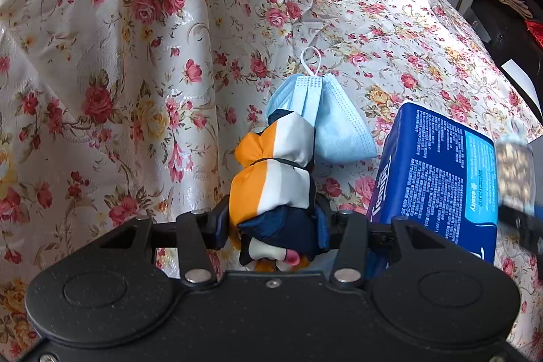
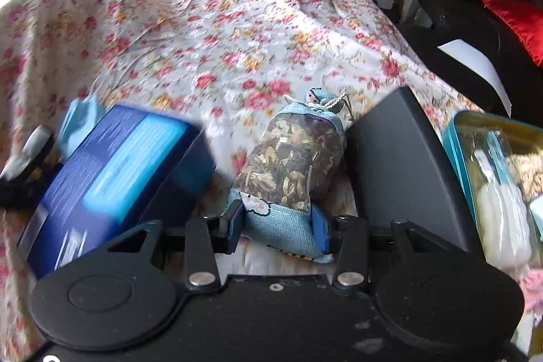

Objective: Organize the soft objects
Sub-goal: 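Grasp the orange-white cloth bundle with the left tool while the right tool grasps the flower sachet, then carry the bundle and sachet to the gold tray and release them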

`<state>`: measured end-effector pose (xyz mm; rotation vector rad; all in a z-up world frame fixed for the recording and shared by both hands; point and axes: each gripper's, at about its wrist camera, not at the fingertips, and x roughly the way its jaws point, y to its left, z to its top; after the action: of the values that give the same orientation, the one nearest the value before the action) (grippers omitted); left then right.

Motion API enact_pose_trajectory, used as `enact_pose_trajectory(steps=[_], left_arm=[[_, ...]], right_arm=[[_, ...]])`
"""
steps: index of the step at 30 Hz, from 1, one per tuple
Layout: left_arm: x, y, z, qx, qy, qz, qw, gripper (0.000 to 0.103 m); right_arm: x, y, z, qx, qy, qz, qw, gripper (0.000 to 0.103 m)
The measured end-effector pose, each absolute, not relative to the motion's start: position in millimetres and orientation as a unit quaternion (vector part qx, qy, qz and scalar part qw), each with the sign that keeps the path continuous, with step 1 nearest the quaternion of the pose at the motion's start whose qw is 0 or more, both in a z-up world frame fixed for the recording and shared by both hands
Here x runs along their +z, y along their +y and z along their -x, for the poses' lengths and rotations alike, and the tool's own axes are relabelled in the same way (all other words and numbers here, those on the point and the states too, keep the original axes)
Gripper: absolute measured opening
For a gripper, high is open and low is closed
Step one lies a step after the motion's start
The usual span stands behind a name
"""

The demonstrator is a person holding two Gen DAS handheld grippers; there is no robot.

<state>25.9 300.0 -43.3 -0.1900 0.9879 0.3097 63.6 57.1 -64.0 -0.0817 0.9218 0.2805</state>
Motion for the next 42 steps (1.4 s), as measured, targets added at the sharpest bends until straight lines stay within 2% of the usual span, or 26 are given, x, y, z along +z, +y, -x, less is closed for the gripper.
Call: enact_pose_trajectory(steps=[9,12,13,17,18,20,22,25,27,28,32,38,40,42], left_arm=[[-40,303,-25,0.144,0.474,0.102,0.863,0.047],[-37,305,-25,0.143,0.472,0.109,0.863,0.051],[-35,305,-24,0.144,0.469,0.107,0.865,0.055],[-26,305,-24,0.145,0.452,0.088,0.876,0.069],[-24,305,-25,0.146,0.449,0.083,0.878,0.071],[-21,306,-28,0.147,0.445,0.079,0.88,0.08],[-22,306,-31,0.148,0.446,0.077,0.879,0.082],[-24,305,-36,0.15,0.45,0.074,0.877,0.078],[-26,304,-37,0.146,0.453,0.074,0.876,0.059],[-27,303,-38,0.143,0.455,0.074,0.876,0.041],[-25,300,-37,0.143,0.456,0.069,0.876,0.041],[-12,299,-27,0.149,0.448,0.076,0.878,0.041],[-7,298,-22,0.152,0.445,0.077,0.879,0.041],[-1,298,-17,0.154,0.441,0.081,0.88,0.041]], right_arm=[[-57,41,15,0.179,0.471,0.072,0.861,0.043],[-57,37,27,0.173,0.478,0.068,0.859,0.046],[-57,37,28,0.17,0.479,0.066,0.859,0.047],[-57,35,26,0.157,0.482,0.055,0.86,0.062],[-56,36,25,0.155,0.482,0.056,0.861,0.072],[-56,37,22,0.15,0.48,0.057,0.862,0.084],[-55,37,19,0.15,0.479,0.056,0.863,0.084],[-56,40,13,0.149,0.481,0.051,0.862,0.092],[-58,43,9,0.15,0.483,0.049,0.861,0.093],[-58,45,8,0.151,0.483,0.05,0.861,0.093],[-63,54,3,0.147,0.486,0.054,0.86,0.096],[-69,65,3,0.136,0.486,0.077,0.86,0.096],[-72,67,3,0.13,0.488,0.081,0.859,0.093],[-72,67,3,0.122,0.49,0.088,0.859,0.07]])
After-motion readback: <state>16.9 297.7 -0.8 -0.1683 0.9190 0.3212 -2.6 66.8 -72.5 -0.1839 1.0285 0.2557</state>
